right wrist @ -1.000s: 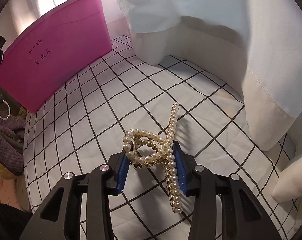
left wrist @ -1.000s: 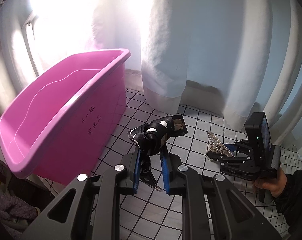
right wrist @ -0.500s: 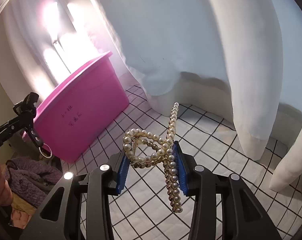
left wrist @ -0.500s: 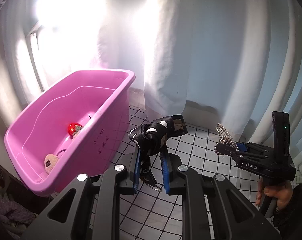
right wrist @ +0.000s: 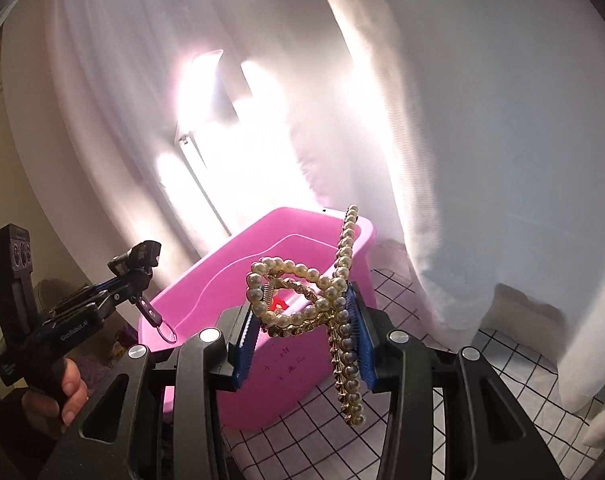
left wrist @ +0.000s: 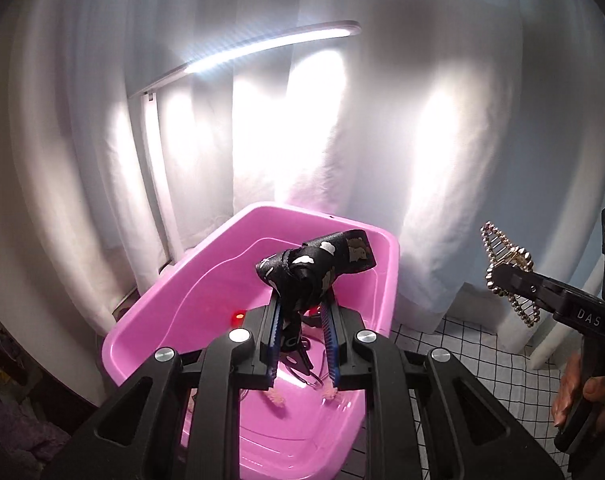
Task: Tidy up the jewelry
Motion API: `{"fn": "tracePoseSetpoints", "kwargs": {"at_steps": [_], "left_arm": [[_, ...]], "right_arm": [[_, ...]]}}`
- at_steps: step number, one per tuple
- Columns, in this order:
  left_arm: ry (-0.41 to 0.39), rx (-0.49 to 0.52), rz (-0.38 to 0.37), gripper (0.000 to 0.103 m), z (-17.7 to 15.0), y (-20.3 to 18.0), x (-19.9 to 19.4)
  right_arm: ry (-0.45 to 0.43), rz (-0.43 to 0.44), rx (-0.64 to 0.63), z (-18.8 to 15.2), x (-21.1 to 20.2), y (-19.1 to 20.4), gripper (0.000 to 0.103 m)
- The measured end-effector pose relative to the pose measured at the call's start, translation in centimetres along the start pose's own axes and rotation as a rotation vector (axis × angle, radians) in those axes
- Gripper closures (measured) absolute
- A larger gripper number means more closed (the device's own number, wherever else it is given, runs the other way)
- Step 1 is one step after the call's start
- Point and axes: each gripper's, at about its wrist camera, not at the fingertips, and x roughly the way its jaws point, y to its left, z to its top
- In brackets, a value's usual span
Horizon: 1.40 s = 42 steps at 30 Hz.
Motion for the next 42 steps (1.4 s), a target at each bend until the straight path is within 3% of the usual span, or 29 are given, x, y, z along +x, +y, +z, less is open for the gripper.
{"fn": "tracePoseSetpoints", "kwargs": {"at_steps": [5,13,22,25,27,28,29,30,31,42], "left_arm": [[0.110,-0.077,0.037,0.085,-0.1,5.4,3.4],[0.336,-0.116,0.057,0.084,-1.5,8.6,10.1],[0.444,-0.113,0.063,0.082,-2.2,9.7,12.8],[0.466,-0.110,0.066,0.072,-2.2,9.5,13.0],[0.462,-0.106,0.078,0.049,-2.1,9.4,12.9],[0.451,-0.103,0.087,0.029,-1.9,9.5,12.8],[0.437,-0.100,0.094,0.020,-1.7,9.6,12.6],[0.424,-0.094,0.101,0.020,-1.5,9.7,12.3],[0.419,-0.088,0.104,0.020,-1.4,9.6,12.2],[0.443,-0.094,0.136,0.015,-1.4,10.0,11.9]], "right_arm": [[0.082,0.019,-0.037,1.3,6.1,4.0,0.063],[0.279,-0.020,-0.033,1.6,14.7,6.6,0.063],[0.414,-0.100,-0.028,1.6,19.5,6.4,0.063],[0.436,-0.133,-0.036,1.7,20.2,6.4,0.063],[0.440,-0.154,-0.036,1.9,20.3,6.3,0.062],[0.440,-0.160,-0.035,1.9,20.2,6.4,0.060],[0.432,-0.166,-0.033,2.0,20.0,6.4,0.052],[0.417,-0.168,-0.029,2.2,19.8,6.4,0.044],[0.400,-0.167,-0.026,2.4,19.5,6.4,0.043],[0.395,-0.158,-0.014,2.4,18.5,7.0,0.036]]}}
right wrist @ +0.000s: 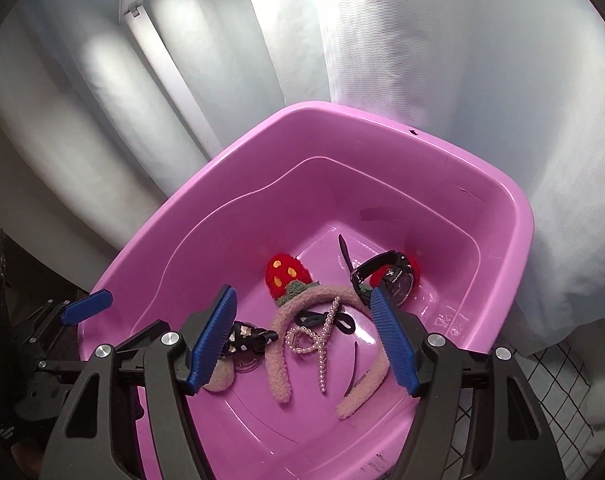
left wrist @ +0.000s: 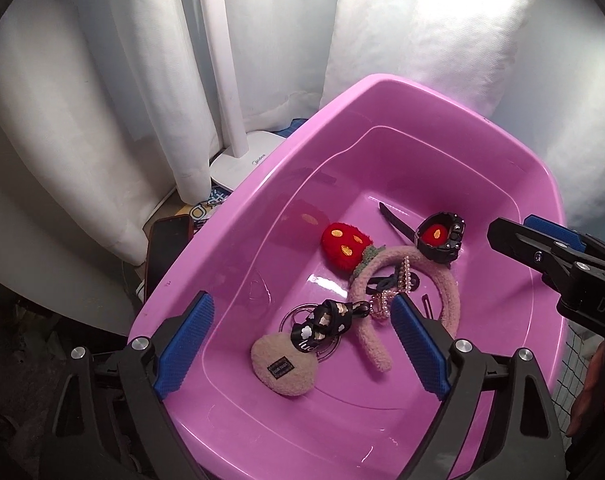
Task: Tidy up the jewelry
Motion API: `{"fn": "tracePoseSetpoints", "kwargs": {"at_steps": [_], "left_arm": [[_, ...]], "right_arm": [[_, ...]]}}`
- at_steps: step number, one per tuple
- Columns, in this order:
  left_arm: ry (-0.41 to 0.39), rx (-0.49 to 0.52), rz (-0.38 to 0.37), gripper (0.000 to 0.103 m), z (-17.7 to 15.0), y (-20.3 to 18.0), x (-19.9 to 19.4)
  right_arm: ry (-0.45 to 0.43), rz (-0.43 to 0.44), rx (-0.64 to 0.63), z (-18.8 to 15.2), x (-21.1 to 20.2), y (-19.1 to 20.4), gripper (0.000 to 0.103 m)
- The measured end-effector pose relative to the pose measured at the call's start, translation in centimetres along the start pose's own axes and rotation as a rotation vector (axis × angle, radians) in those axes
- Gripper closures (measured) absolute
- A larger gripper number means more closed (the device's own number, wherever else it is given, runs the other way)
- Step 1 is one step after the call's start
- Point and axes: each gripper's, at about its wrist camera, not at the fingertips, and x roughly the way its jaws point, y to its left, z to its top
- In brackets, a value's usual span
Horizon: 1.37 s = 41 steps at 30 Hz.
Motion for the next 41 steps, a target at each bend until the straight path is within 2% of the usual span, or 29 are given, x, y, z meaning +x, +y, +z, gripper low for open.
{"fn": "tracePoseSetpoints", "kwargs": {"at_steps": [41], "left_arm": [[-0.012,-0.021,0.014,0.014,0.0,0.4,-1.2]], "right_arm": [[-0.016,-0.005,-0.008,-2.2,-1.9,0.6,0.036]]}}
